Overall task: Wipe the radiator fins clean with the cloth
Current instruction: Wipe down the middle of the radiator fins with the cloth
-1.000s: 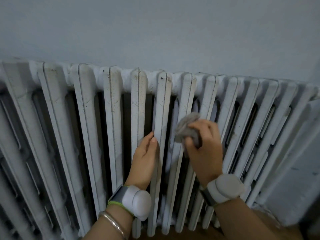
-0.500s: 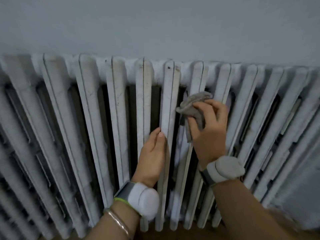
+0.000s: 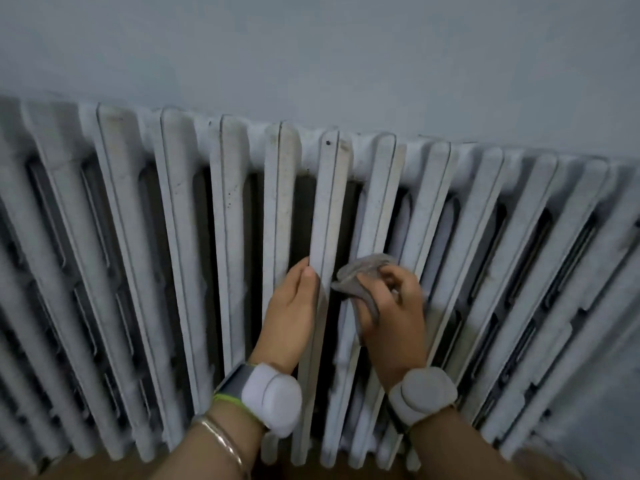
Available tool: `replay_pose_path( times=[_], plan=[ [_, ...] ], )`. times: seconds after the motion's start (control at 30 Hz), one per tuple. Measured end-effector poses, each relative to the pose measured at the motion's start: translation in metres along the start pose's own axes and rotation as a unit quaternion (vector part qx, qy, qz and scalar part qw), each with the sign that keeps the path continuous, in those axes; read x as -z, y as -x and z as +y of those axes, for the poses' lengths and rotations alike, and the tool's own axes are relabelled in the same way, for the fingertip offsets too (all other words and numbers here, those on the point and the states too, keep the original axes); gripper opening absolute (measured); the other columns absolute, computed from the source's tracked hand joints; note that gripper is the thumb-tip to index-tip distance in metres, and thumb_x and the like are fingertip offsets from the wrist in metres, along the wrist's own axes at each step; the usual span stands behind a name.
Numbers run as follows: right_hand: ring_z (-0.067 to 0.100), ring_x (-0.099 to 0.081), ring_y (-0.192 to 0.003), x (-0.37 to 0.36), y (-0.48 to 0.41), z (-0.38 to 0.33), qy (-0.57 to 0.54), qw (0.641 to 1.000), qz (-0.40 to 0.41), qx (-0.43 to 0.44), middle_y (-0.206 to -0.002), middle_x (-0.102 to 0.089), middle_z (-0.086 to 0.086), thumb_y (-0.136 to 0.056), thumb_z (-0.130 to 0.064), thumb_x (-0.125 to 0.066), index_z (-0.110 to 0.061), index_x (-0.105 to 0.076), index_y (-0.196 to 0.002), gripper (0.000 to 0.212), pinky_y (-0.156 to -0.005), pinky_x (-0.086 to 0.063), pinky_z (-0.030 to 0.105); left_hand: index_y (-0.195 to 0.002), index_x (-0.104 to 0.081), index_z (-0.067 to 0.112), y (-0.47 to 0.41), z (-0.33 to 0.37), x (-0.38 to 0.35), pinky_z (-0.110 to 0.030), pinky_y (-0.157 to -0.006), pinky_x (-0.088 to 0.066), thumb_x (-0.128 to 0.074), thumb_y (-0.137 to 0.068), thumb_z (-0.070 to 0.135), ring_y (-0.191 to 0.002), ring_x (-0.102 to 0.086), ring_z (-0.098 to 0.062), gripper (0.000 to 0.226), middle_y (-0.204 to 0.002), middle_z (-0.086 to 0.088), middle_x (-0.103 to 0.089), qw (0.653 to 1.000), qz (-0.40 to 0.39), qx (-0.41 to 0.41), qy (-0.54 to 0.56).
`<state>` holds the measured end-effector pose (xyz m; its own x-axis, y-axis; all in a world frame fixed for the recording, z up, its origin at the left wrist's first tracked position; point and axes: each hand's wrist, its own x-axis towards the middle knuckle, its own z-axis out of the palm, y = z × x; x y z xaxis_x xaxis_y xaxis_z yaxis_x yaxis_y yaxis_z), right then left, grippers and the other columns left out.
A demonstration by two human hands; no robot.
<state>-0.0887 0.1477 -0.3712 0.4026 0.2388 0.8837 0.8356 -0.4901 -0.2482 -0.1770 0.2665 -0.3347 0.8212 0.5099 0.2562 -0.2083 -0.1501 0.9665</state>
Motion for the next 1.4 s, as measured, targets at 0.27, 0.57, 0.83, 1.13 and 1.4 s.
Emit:
replay_pose_path(
  times=[0.27,0.57,0.83,1.13,1.4],
  plan=[
    [0.039,-0.055,-0.105,0.001,0.037,0.026,0.056,0.982,-0.174,0.056,-0.123,-0.041,0.013,-0.078,-0.008,-0.074,-0.015,-0.045,-0.119,0.051,-0.074,-0.054,0.035,-0.143,-0.038,0.027,0.007,0.007,-0.006,-0.018,-0.107,-0.023,-0.034,-0.1,0.038,-0.126,-0.036,0.002,0.045,-0.141,0.013,-0.043,1.0,0.021,-0.001,-0.007],
    [0.02,-0.054,-0.093,0.019,0.043,0.029,0.005,0.956,-0.286,0.058,-0.106,-0.049,0.0,-0.093,-0.017,-0.048,-0.014,-0.065,-0.105,0.022,-0.074,-0.044,0.019,-0.144,-0.038,0.023,0.011,0.012,-0.005,-0.024,-0.114,-0.023,-0.035,-0.1,0.04,-0.13,-0.035,-0.001,0.047,-0.145,0.011,-0.041,0.998,0.035,-0.002,-0.045],
    [0.015,-0.056,-0.092,0.059,-0.009,-0.001,-0.042,0.995,-0.078,0.053,-0.1,-0.058,0.003,-0.087,-0.022,-0.052,-0.009,-0.067,-0.097,0.022,-0.083,-0.048,0.023,-0.123,-0.054,0.022,0.024,0.014,-0.003,-0.018,-0.091,-0.034,-0.039,-0.1,0.028,-0.111,-0.049,-0.005,0.028,-0.123,0.007,-0.055,0.986,0.131,-0.047,-0.089],
    [0.025,-0.055,-0.104,0.082,-0.051,-0.002,-0.04,0.99,0.138,0.018,-0.111,-0.06,0.013,-0.091,-0.012,-0.061,-0.003,-0.066,-0.112,0.024,-0.097,-0.041,0.026,-0.123,-0.059,0.025,0.032,0.021,-0.022,0.005,-0.08,-0.036,-0.047,-0.097,0.022,-0.104,-0.052,0.015,0.028,-0.118,0.016,-0.06,0.997,0.031,-0.069,-0.018],
    [0.025,-0.05,-0.109,0.076,-0.073,0.012,-0.035,0.978,0.202,-0.038,-0.115,-0.06,0.01,-0.09,-0.012,-0.064,-0.008,-0.066,-0.113,0.024,-0.099,-0.038,0.024,-0.14,-0.041,0.027,0.024,0.013,-0.042,0.009,-0.087,-0.027,-0.045,-0.098,0.024,-0.115,-0.042,0.014,0.042,-0.134,0.017,-0.045,0.998,-0.024,-0.051,-0.04]
  ],
)
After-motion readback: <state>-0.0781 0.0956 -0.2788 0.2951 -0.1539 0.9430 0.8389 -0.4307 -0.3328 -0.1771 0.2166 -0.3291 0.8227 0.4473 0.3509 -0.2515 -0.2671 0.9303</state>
